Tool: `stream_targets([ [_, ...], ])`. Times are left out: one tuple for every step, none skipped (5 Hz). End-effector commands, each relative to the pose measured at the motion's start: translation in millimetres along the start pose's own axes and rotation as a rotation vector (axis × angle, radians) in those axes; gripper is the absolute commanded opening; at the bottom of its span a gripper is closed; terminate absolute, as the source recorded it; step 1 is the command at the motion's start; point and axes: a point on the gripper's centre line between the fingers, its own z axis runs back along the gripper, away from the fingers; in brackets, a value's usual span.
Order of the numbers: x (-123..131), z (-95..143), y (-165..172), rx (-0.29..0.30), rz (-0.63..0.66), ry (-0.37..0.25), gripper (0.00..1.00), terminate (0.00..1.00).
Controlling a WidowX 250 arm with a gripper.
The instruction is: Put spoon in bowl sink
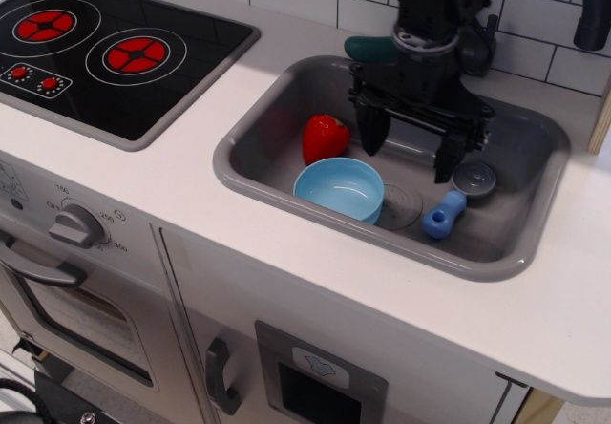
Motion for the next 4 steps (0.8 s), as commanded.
stream_targets([
  [14,-3,-16,-0.039,-0.035,-0.041,1.00,0.00],
  [16,-13,-25,-0.071,-0.036,-0.041,1.00,0.00],
  [16,-21,-33,-0.081,-0.053,-0.047,1.00,0.00],
  [17,-28,-38,-0.078,-0.052,-0.044,1.00,0.00],
])
